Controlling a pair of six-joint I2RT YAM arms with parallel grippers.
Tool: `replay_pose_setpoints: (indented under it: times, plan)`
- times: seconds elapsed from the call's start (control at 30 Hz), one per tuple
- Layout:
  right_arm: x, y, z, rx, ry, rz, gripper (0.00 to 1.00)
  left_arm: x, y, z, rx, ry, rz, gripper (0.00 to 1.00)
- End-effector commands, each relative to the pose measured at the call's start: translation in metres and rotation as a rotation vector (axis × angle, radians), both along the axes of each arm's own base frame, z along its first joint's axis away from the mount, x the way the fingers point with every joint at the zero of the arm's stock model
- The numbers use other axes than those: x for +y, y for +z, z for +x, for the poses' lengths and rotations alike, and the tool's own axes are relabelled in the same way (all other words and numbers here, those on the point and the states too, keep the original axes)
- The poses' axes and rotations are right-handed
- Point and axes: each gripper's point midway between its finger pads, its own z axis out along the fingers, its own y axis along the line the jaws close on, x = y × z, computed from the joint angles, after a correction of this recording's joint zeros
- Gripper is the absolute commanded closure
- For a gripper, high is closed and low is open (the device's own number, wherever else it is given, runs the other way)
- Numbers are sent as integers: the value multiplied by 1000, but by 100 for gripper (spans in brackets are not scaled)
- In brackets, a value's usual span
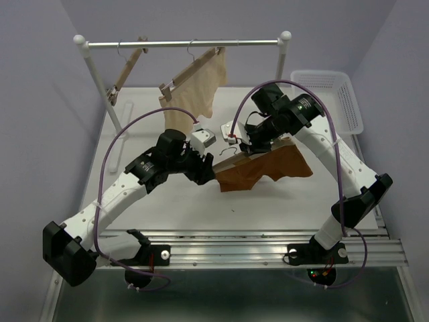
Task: Remove the underwear clipped to the hanger
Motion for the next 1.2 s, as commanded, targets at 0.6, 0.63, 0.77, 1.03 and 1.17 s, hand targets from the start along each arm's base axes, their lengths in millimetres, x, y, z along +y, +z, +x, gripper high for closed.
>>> replay_pose_setpoints:
  times: [0.6,0.63,0.77,1.03,1.17]
  plan:
    - [0,15,11,-50,-34,5,99,-2,6,-3,-79,46,48,24]
    - [0,15,11,-50,-34,5,99,-1,5,-2,-80,55,55,22]
    - [-1,13,9,-46,-33,3,99,7,0,7,-94,115,100,19]
    - [-2,11,7,-39,-31,-2,99,10,3,10,-115,129,105,28]
    - [-1,9,6,-30,-28,-1,99,9,4,10,-117,125,104,28]
